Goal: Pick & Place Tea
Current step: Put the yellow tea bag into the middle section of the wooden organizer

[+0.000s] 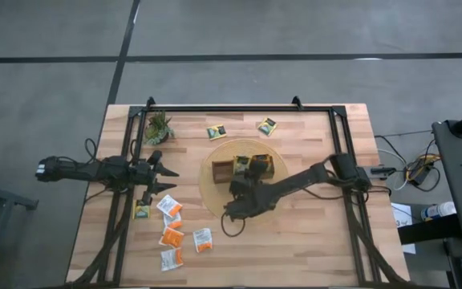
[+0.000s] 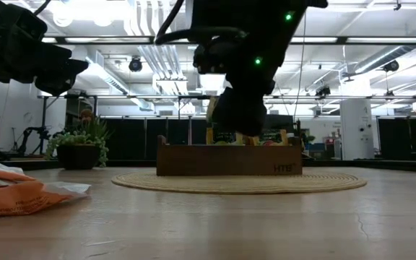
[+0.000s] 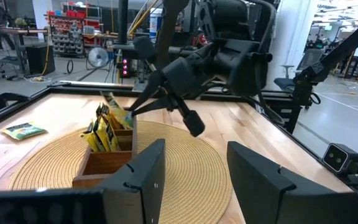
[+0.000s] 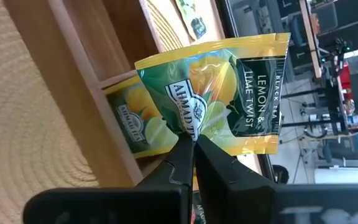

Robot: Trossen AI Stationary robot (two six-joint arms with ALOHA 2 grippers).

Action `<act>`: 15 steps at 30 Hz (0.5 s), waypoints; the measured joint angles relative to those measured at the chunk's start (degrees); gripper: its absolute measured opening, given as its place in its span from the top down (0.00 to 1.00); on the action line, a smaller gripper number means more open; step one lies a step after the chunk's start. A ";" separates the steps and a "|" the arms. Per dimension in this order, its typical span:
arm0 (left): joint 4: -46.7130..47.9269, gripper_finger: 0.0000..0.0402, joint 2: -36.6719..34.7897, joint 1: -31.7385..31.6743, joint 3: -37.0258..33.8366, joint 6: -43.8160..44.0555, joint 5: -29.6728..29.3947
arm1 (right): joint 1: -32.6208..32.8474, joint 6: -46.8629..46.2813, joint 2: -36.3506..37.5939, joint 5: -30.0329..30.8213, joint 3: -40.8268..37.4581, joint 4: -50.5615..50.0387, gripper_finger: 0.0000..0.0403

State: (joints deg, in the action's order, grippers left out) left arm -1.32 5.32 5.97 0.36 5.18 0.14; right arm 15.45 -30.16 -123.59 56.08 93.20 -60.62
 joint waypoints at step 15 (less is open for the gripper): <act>0.00 0.58 0.02 0.01 0.00 0.01 0.00 | -3.79 8.09 -0.24 -2.61 -0.83 4.72 0.98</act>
State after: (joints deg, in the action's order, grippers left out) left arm -1.32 5.34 5.98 0.36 5.19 0.14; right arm 11.66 -22.06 -123.83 53.47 92.38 -55.90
